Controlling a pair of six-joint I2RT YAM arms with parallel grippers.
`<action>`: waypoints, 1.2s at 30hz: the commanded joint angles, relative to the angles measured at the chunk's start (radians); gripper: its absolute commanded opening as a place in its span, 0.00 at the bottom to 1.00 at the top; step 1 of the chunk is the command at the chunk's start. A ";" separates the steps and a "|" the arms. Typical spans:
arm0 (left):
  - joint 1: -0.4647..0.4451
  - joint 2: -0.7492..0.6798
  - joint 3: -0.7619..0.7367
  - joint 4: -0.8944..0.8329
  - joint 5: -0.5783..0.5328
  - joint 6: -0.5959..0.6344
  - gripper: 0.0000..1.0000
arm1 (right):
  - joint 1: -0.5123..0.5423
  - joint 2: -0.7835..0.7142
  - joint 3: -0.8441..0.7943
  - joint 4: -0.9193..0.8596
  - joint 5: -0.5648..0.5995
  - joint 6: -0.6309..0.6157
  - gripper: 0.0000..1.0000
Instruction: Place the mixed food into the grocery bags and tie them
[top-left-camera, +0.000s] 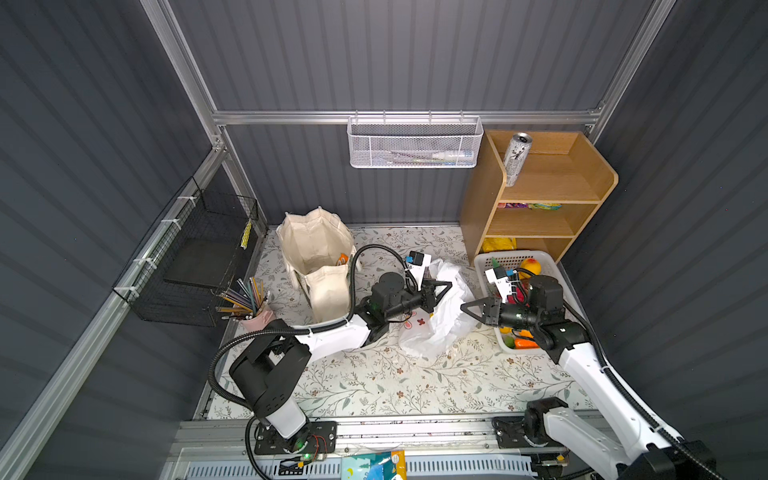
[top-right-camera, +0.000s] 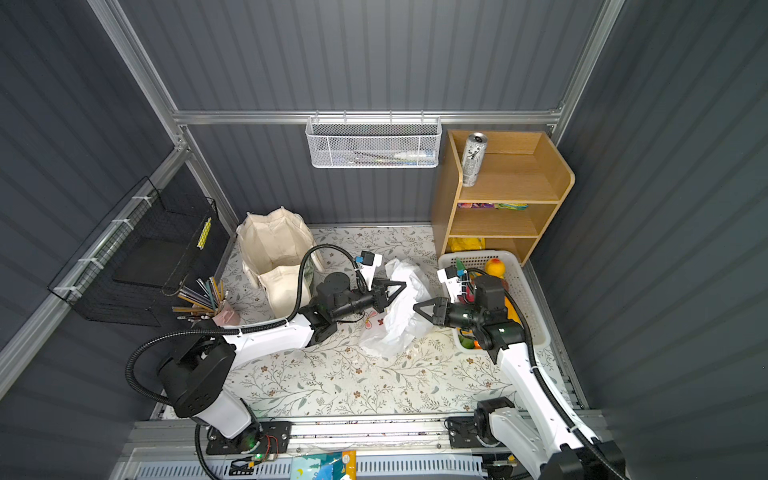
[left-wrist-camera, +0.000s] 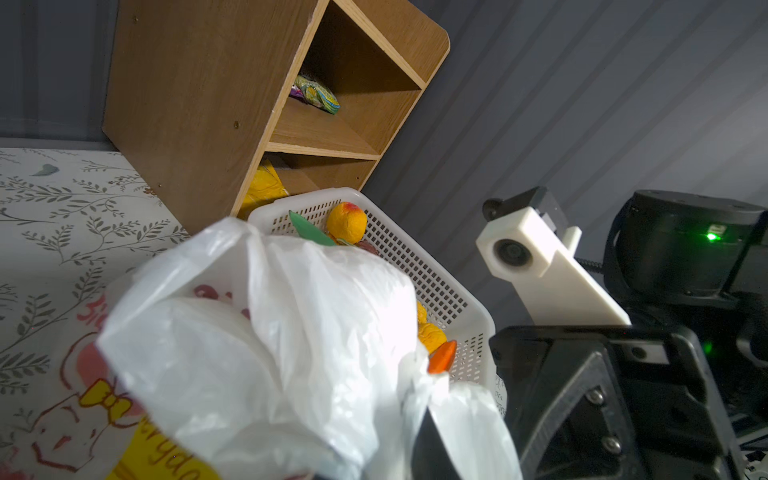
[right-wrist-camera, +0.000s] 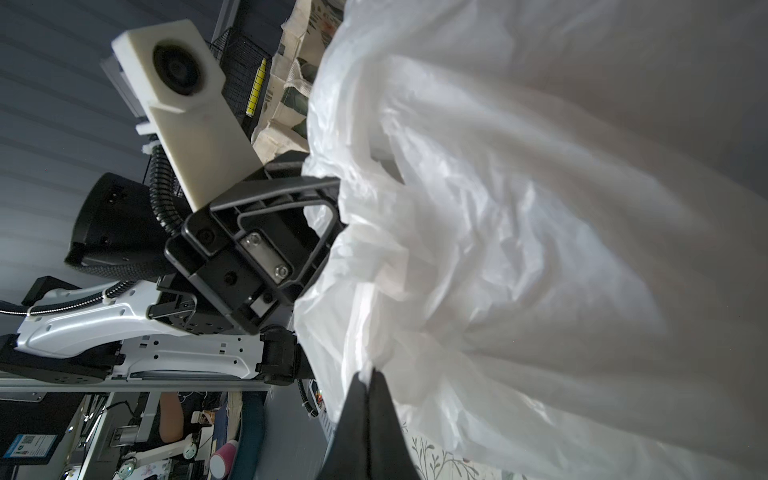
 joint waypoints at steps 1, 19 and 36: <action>0.008 -0.014 -0.007 0.022 -0.024 0.008 0.19 | 0.007 -0.019 -0.028 -0.067 -0.022 -0.022 0.00; 0.008 -0.004 -0.001 -0.011 0.022 0.046 0.00 | 0.004 -0.014 0.224 -0.215 0.111 0.032 0.42; 0.005 -0.023 0.013 -0.075 0.053 0.122 0.00 | 0.093 0.186 0.231 0.024 0.110 0.217 0.49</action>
